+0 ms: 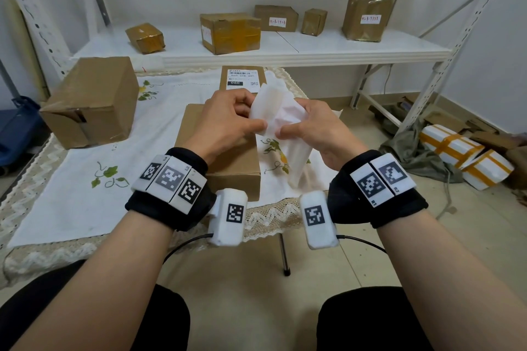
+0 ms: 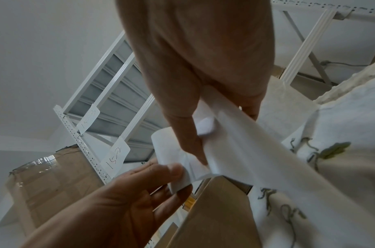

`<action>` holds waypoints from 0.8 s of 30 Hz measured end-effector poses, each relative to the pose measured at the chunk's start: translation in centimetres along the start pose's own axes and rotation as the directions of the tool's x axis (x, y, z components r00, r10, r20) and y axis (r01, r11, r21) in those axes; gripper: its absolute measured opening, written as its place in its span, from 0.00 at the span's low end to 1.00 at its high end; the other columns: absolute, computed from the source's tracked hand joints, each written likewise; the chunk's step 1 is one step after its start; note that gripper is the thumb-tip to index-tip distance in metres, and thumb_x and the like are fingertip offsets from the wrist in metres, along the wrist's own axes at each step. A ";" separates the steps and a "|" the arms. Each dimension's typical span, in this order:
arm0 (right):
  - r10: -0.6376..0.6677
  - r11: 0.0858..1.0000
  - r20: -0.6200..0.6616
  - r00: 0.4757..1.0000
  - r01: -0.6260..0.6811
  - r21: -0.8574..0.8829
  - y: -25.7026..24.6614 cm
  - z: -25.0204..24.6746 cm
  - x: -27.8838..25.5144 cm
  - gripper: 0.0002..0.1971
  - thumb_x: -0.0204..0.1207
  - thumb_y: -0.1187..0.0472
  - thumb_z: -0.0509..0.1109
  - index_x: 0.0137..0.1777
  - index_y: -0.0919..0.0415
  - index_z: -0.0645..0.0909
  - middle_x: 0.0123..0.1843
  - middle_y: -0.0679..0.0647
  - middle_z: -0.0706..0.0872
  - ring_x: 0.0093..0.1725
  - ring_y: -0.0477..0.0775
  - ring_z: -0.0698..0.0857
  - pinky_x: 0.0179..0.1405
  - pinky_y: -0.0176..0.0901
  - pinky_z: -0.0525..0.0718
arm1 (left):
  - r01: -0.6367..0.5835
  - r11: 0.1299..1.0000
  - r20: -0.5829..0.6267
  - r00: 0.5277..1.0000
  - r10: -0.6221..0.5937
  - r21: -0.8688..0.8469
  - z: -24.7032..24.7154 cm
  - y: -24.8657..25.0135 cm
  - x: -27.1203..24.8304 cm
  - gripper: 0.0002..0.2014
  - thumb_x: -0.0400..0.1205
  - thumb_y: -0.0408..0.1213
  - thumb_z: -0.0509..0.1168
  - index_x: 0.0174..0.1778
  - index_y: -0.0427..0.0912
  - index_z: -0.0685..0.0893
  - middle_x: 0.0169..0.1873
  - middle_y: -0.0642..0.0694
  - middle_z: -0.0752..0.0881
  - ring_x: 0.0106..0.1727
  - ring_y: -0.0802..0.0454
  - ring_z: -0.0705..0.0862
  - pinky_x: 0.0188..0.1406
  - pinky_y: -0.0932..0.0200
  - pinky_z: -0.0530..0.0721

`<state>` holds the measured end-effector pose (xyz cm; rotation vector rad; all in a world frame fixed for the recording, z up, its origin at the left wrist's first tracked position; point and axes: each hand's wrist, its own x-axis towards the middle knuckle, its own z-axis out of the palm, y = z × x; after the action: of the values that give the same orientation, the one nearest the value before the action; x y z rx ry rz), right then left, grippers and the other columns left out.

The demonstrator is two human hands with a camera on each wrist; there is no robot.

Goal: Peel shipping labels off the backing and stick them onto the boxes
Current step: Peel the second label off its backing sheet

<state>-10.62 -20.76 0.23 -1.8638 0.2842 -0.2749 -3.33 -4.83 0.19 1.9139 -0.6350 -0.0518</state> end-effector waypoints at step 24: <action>-0.006 0.997 -0.099 0.995 0.013 0.076 0.6 0.3 0.1 0.07 0.74 0.65 0.83 0.41 0.60 0.86 0.32 0.49 0.87 0.25 0.41 0.84 0.26 0.31 0.79 | 0.011 0.997 0.153 0.988 0.002 -0.081 -0.1 0.3 -0.2 0.24 0.70 0.25 0.80 0.61 0.42 0.86 0.54 0.44 0.91 0.52 0.48 0.91 0.59 0.47 0.91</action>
<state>-10.45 -20.67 -0.43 -1.7786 0.3282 -0.3807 -3.63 -4.76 0.48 1.8446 -0.7207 -0.2264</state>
